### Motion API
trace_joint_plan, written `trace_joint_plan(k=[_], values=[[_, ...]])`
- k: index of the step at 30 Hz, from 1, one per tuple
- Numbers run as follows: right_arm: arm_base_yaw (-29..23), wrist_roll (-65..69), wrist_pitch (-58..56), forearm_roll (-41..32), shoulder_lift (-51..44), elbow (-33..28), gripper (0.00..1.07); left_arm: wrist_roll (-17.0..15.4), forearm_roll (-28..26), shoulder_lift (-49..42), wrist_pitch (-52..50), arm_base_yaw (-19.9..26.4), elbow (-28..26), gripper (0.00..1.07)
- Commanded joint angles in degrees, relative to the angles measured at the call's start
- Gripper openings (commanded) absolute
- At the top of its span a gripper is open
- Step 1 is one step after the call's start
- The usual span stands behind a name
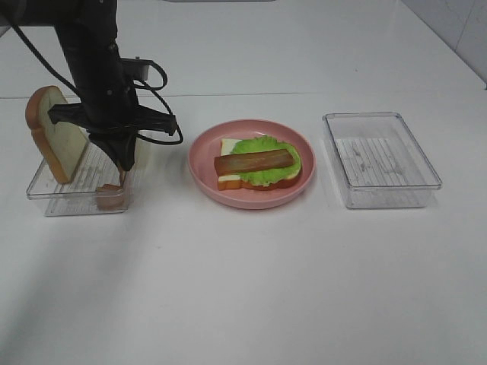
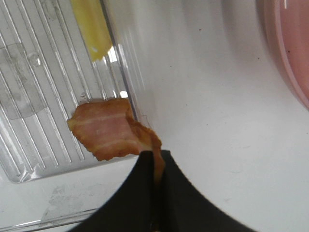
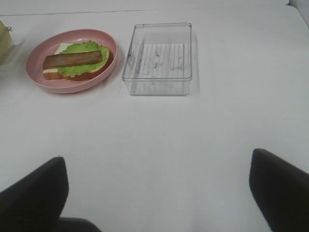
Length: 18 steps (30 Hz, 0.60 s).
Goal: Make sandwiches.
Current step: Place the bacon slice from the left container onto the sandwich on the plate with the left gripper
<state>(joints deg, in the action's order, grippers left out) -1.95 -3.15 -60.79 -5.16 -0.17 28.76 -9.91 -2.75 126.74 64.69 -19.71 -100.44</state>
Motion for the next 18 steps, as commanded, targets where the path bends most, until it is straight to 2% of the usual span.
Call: trace_joint_plan(k=[1,14,16,18], values=[[0.17,-0.63,0.57,-0.29,-1.43,-0.06,0.96,0.06,-0.74,-0.29,0.23,-0.40,-0.11,0.00],[0.17,-0.63,0.57,-0.29,-1.43,-0.06,0.96,0.29,-2.01,-9.80,3.15,-0.40,-0.11,0.00],[0.17,-0.63,0.57,-0.29,-1.43,-0.06,0.96,0.97,-2.69,-11.63,3.15,-0.40,-0.17,0.00],[0.17,-0.63,0.57,-0.29,-1.43,-0.06,0.96,4.35,-5.90,-13.46,3.55,-0.46,-1.55,0.00]])
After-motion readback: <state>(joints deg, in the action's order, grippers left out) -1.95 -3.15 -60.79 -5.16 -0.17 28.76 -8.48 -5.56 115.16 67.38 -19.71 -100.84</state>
